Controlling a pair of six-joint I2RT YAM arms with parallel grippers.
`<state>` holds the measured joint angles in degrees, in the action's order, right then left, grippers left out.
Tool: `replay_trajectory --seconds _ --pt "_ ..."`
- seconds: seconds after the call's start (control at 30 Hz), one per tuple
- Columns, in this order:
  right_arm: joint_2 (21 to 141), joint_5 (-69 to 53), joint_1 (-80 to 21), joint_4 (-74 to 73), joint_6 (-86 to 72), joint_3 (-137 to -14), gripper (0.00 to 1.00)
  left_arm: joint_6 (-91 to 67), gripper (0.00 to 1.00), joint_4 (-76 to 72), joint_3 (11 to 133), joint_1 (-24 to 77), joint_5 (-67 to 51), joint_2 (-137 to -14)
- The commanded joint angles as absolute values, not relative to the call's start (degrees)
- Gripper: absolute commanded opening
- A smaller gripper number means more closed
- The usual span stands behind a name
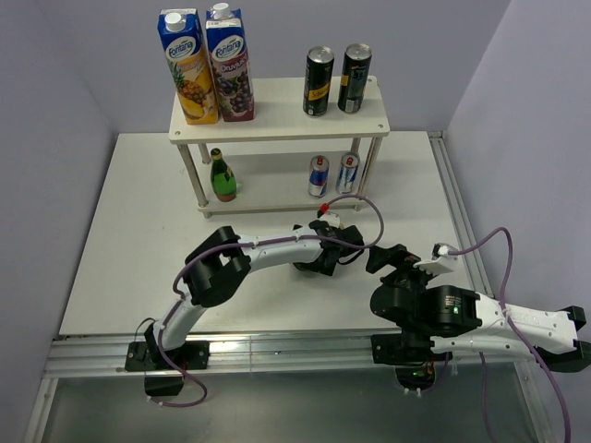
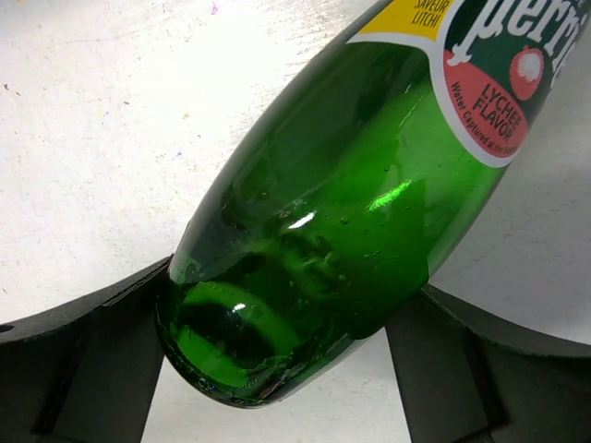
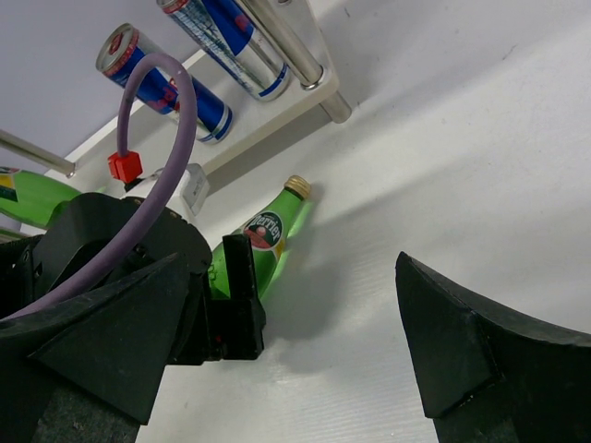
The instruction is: Place and organize the beverage onto the shelf
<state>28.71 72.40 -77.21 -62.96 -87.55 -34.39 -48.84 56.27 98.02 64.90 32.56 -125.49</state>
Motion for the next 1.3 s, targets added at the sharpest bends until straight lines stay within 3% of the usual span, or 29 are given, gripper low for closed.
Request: replay_trajectory --seconds 0.0,0.37,0.57,0.8,1.27 --pt "28.65 74.71 -77.08 -61.7 -88.15 -34.45 1.0 -46.32 0.92 59.68 96.59 64.86 29.53 -128.32" --pt "29.27 74.88 -76.99 -61.96 -88.51 -34.54 1.0 -43.33 0.94 53.62 92.82 67.15 19.26 -122.53" --pt "29.0 74.88 -76.99 -61.44 -87.89 -34.37 1.0 -43.16 0.95 55.81 93.78 67.41 21.71 -122.69" --pt "29.09 74.88 -77.08 -62.05 -88.59 -34.54 1.0 -39.04 0.96 58.45 100.37 65.66 24.0 -123.92" --pt "29.18 75.5 -76.99 -62.14 -88.6 -34.37 1.0 -24.0 0.94 55.64 112.85 60.56 17.15 -131.74"
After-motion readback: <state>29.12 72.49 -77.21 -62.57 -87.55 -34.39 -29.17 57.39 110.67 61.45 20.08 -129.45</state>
